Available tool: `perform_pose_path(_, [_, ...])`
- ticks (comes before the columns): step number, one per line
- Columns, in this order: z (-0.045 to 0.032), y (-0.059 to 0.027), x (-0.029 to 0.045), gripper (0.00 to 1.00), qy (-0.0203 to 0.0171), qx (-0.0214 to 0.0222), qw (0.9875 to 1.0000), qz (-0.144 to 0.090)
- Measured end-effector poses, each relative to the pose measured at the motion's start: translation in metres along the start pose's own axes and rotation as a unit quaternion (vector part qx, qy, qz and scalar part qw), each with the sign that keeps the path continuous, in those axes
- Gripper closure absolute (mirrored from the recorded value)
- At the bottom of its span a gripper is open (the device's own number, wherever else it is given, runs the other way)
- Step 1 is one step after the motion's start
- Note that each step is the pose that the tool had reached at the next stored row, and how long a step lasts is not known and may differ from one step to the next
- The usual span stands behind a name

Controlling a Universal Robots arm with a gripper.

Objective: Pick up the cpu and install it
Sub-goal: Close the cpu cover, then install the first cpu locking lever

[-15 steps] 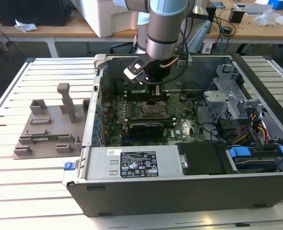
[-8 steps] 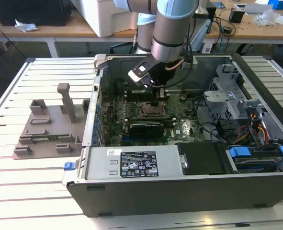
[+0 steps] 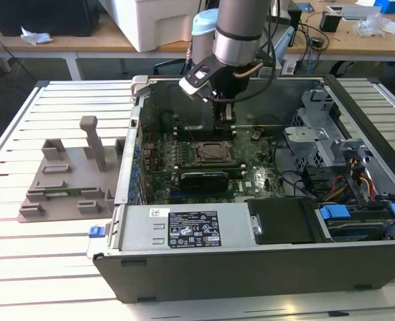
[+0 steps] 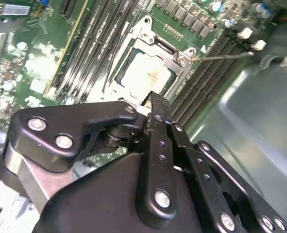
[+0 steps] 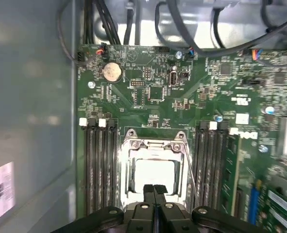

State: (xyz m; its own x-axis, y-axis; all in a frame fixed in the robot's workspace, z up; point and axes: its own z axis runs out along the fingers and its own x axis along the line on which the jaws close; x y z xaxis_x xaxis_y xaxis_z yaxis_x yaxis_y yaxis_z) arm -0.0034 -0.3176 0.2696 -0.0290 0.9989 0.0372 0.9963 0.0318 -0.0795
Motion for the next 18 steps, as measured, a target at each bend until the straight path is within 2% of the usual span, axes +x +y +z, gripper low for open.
perform_pose_path(2, [-0.0129,-0.0010,0.0005,0.89,0.0001,0.0000,1.0000,0.000])
perform_pose_path(13, [-0.0130,-0.0010,0.0005,0.89,0.0003,0.0000,1.0000,-0.001])
perform_pose_path(14, [-0.0131,-0.0011,0.0005,0.89,-0.0003,0.0003,1.0000,-0.008])
perform_pose_path(16, [-0.0130,-0.0010,0.0005,0.89,-0.0033,0.0018,0.9988,-0.049])
perform_pose_path(18, [-0.0130,-0.0010,0.0005,0.89,-0.0067,0.0034,0.9958,-0.091])
